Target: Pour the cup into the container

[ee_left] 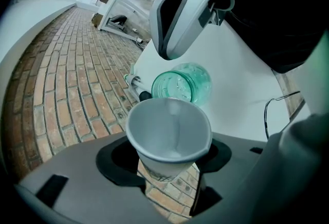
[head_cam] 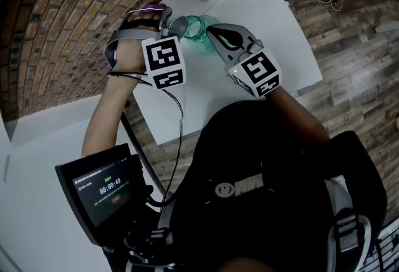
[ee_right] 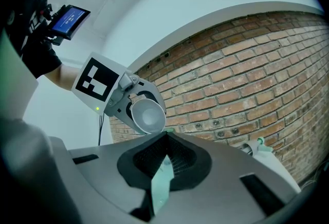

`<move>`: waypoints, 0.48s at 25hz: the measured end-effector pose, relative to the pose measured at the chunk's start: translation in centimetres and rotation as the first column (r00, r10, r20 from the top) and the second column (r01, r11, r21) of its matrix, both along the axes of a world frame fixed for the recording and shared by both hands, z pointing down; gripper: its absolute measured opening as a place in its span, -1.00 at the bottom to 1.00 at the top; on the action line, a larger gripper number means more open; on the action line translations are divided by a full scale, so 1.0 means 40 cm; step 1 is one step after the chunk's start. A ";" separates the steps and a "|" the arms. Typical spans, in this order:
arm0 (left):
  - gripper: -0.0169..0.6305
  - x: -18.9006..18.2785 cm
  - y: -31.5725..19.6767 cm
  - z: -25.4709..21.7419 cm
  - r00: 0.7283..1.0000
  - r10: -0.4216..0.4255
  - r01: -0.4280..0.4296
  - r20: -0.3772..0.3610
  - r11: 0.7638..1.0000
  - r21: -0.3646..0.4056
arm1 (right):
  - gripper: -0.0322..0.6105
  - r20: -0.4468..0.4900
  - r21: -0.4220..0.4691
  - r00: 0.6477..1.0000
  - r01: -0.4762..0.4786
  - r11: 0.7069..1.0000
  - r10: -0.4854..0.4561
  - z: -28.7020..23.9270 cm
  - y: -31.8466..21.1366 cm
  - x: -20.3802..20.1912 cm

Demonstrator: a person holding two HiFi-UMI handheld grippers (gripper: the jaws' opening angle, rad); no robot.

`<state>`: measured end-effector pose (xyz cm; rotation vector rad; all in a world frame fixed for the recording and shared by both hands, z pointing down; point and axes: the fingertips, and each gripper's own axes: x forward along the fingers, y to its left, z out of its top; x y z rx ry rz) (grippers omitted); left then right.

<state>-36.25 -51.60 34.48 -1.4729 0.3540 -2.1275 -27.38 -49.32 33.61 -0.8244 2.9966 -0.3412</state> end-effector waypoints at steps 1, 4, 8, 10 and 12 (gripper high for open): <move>-0.06 0.001 0.000 0.000 1.000 0.003 -0.003 0.005 1.000 0.001 | -0.91 -0.001 0.000 1.000 0.001 1.000 -0.001 0.000 0.001 0.000; -0.06 0.002 -0.001 -0.001 1.000 0.011 -0.011 0.016 1.000 0.005 | -0.91 -0.001 0.001 1.000 0.003 1.000 -0.003 -0.001 0.001 0.000; -0.06 0.001 -0.004 -0.001 1.000 0.016 -0.016 0.022 1.000 0.007 | -0.91 -0.005 0.000 1.000 0.006 1.000 -0.006 -0.002 0.000 -0.003; -0.06 0.003 -0.006 -0.001 0.999 0.023 -0.024 0.030 1.000 0.008 | -0.91 -0.004 0.002 1.000 0.007 1.000 -0.007 -0.003 0.000 -0.002; -0.06 0.006 -0.006 -0.002 0.999 0.029 -0.030 0.039 1.000 0.010 | -0.91 -0.003 0.004 1.000 0.007 1.000 -0.007 -0.005 0.000 -0.001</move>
